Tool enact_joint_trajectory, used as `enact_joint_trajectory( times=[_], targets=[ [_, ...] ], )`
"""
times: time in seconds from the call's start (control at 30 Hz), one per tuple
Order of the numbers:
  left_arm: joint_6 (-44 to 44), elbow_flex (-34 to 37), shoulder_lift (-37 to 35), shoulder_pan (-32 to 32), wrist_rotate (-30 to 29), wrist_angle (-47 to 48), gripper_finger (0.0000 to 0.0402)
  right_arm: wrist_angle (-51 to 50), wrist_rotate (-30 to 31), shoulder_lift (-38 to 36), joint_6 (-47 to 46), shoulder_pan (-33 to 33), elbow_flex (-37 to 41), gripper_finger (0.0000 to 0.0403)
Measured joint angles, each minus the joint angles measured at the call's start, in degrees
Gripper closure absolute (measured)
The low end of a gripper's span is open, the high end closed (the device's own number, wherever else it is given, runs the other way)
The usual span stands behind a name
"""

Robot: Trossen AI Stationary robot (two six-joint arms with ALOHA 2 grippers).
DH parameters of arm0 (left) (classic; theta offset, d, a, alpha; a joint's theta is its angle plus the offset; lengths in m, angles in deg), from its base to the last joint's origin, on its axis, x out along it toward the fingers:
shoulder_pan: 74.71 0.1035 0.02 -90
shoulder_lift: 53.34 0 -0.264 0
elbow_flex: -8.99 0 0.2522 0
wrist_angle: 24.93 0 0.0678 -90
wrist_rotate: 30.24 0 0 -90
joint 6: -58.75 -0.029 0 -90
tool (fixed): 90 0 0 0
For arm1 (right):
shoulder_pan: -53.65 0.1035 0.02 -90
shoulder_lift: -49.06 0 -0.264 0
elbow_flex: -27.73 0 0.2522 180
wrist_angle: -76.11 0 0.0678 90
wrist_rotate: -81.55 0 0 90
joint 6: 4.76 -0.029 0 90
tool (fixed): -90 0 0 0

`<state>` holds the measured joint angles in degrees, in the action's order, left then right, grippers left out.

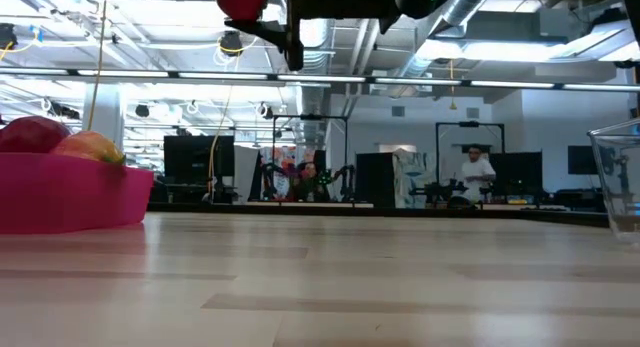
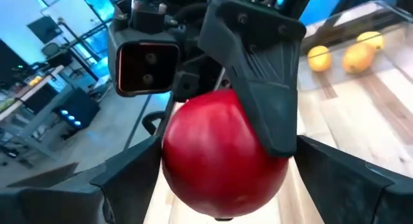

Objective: Sort produce into baskets
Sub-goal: Put the red tomato into the red bin

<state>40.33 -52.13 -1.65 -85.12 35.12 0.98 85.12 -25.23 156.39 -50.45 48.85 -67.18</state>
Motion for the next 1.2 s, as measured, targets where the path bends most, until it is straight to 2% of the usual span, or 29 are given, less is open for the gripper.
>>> enact_joint_trajectory(
  times=[0.6,0.7,0.93,1.2],
  targets=[
    [-3.42,0.00,5.46,0.06,-2.82,-4.35,0.0066,2.25,0.04,0.00,0.07,0.74,0.00,0.0065],
    [-3.38,0.00,5.46,0.07,-2.82,-4.42,0.0075,2.20,0.04,0.00,0.09,0.74,0.00,0.0057],
    [-3.36,0.00,5.46,0.06,-2.79,-4.26,0.0125,1.46,0.17,0.00,0.09,0.70,-0.02,0.0048],
    [-3.38,0.00,5.46,0.01,-2.62,-4.26,0.0119,1.31,0.44,0.00,0.11,1.01,-0.02,0.0047]
  ],
)
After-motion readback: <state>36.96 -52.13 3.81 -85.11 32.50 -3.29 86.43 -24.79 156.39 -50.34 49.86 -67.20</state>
